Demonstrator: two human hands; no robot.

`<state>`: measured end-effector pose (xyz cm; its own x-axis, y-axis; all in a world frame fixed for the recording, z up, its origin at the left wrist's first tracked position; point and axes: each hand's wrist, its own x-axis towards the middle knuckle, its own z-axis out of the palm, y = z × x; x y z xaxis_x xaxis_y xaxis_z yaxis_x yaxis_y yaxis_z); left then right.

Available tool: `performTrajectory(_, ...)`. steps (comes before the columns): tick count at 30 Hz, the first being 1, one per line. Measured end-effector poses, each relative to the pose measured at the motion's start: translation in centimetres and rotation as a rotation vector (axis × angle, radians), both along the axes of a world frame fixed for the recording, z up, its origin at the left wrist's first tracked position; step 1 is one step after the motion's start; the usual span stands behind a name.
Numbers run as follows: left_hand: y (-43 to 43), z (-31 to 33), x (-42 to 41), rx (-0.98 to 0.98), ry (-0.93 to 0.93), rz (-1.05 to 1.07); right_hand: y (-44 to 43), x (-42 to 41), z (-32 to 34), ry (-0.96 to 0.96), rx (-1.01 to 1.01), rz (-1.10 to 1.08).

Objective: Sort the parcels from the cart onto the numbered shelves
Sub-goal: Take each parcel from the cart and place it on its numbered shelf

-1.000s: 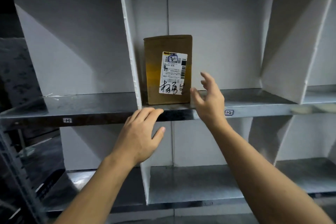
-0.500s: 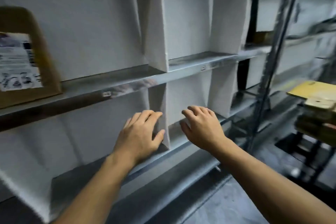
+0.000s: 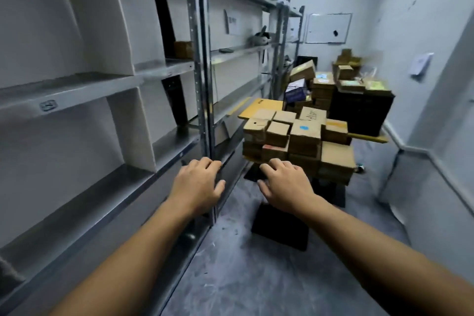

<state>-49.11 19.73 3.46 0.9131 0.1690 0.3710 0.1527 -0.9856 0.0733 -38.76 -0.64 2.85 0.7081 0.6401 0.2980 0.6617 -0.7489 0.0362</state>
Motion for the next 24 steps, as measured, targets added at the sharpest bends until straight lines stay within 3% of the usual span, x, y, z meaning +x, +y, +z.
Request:
performTrajectory(5,-3.3,-2.8,8.2,0.011,0.133,-0.086,-6.0,4.5,-1.7,0.089,-0.048,-0.176)
performTrajectory(10,-5.1,-4.4,14.7,0.007,0.148,-0.168,-8.4,8.9,-3.6,0.139,-0.051,-0.261)
performTrajectory(24,-3.8,-7.1,36.0,-0.073,0.113,-0.381,-5.2,28.2,-7.0,0.218,-0.021,-0.371)
